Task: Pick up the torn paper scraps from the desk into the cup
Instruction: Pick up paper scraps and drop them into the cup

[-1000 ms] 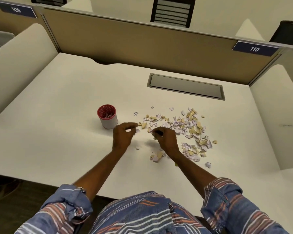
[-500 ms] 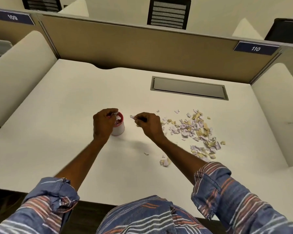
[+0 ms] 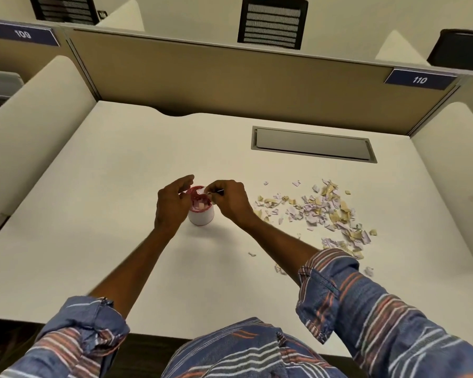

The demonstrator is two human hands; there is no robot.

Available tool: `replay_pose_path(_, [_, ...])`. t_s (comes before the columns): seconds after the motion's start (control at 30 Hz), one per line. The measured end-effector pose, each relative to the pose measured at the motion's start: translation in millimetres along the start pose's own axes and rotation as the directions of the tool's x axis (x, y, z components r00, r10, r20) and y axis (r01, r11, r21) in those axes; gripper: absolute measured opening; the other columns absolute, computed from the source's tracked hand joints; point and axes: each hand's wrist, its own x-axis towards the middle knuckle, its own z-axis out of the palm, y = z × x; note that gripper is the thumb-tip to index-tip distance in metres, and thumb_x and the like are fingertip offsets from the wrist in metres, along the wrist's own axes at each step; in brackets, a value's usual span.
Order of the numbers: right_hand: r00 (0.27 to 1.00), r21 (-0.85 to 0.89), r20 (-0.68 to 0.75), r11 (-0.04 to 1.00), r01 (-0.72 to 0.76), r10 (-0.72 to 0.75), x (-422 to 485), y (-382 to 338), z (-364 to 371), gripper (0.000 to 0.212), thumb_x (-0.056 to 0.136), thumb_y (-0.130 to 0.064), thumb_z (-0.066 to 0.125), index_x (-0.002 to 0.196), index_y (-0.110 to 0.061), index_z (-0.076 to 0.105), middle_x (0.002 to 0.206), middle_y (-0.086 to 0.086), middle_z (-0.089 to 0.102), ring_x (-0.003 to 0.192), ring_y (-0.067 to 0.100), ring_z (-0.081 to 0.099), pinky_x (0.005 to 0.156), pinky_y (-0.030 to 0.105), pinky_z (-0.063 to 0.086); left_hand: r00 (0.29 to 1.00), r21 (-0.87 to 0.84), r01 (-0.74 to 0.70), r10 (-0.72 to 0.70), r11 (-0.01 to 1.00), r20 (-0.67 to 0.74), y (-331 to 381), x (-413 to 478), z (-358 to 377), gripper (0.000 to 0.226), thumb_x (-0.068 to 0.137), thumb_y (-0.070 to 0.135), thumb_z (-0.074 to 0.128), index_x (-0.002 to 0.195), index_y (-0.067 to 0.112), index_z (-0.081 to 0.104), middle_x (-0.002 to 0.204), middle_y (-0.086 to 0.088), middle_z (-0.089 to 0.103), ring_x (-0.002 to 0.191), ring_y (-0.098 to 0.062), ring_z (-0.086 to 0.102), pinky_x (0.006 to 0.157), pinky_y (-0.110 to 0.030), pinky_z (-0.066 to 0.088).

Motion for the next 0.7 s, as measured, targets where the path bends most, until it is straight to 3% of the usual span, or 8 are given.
replay_pose_path(0.07, [1.000, -0.046, 0.012, 0.999, -0.017, 0.018, 5, -3, 6, 0.019, 0.088, -0.002, 0.064, 0.100, -0.010, 0.078, 0.101, 0.008, 0.077, 0.092, 0.022, 0.072, 0.083, 0.025, 0.056, 1.000, -0.002, -0.021, 0.021, 1.000, -0.011, -2, 1, -4, 0.047, 0.084, -0.008, 0.053, 0.123, 0.014, 0.067, 0.117, -0.001, 0.071, 0.107, -0.013, 0.067, 0.097, -0.030, 0.053])
replay_pose_path(0.2, [0.999, -0.088, 0.042, 0.996, -0.020, 0.023, 11, -8, 13, 0.028, 0.088, 0.001, 0.058, 0.103, -0.012, 0.078, 0.112, 0.007, 0.075, 0.105, 0.023, 0.069, 0.094, 0.035, 0.056, 0.997, 0.021, -0.060, 0.060, 0.998, -0.038, -8, 2, -11, 0.039, 0.087, -0.005, 0.054, 0.119, 0.012, 0.069, 0.112, -0.001, 0.073, 0.102, -0.014, 0.069, 0.092, -0.024, 0.053])
replay_pose_path(0.37, [0.999, -0.088, 0.036, 0.996, 0.005, -0.001, 12, -9, 18, 0.032, 0.089, -0.001, 0.054, 0.110, -0.011, 0.075, 0.118, 0.008, 0.073, 0.110, 0.023, 0.067, 0.096, 0.036, 0.055, 0.997, 0.040, -0.058, 0.059, 0.998, -0.046, -15, 0, -14, 0.033, 0.089, 0.000, 0.059, 0.115, 0.014, 0.071, 0.112, 0.003, 0.073, 0.103, -0.007, 0.067, 0.095, -0.027, 0.054])
replay_pose_path(0.53, [0.999, -0.031, -0.029, 0.999, 0.022, -0.023, 7, -7, 17, 0.027, 0.088, 0.002, 0.056, 0.103, -0.010, 0.076, 0.104, 0.005, 0.076, 0.097, 0.018, 0.070, 0.089, 0.032, 0.058, 0.999, 0.026, -0.034, 0.034, 0.999, -0.023, -15, -1, -11, 0.029, 0.089, 0.005, 0.062, 0.114, 0.016, 0.072, 0.112, 0.004, 0.073, 0.103, -0.005, 0.066, 0.095, -0.027, 0.053])
replay_pose_path(0.63, [0.994, 0.037, -0.101, 0.999, 0.033, -0.029, 1, -3, 11, 0.020, 0.084, -0.002, 0.061, 0.092, -0.012, 0.076, 0.089, -0.001, 0.076, 0.081, 0.007, 0.069, 0.074, 0.019, 0.055, 0.998, 0.018, -0.058, 0.059, 0.998, -0.004, -12, -4, -7, 0.026, 0.089, 0.009, 0.064, 0.112, 0.018, 0.072, 0.109, 0.005, 0.073, 0.100, -0.005, 0.067, 0.091, -0.025, 0.055])
replay_pose_path(0.7, [0.993, 0.028, -0.120, 0.999, 0.023, -0.020, -7, 7, 4, 0.015, 0.084, -0.008, 0.065, 0.089, -0.017, 0.076, 0.085, -0.007, 0.075, 0.078, 0.001, 0.067, 0.073, 0.016, 0.053, 0.994, 0.016, -0.103, 0.103, 0.995, 0.042, -8, -10, -2, 0.023, 0.088, 0.011, 0.066, 0.108, 0.021, 0.073, 0.106, 0.009, 0.073, 0.098, -0.004, 0.066, 0.086, -0.018, 0.054])
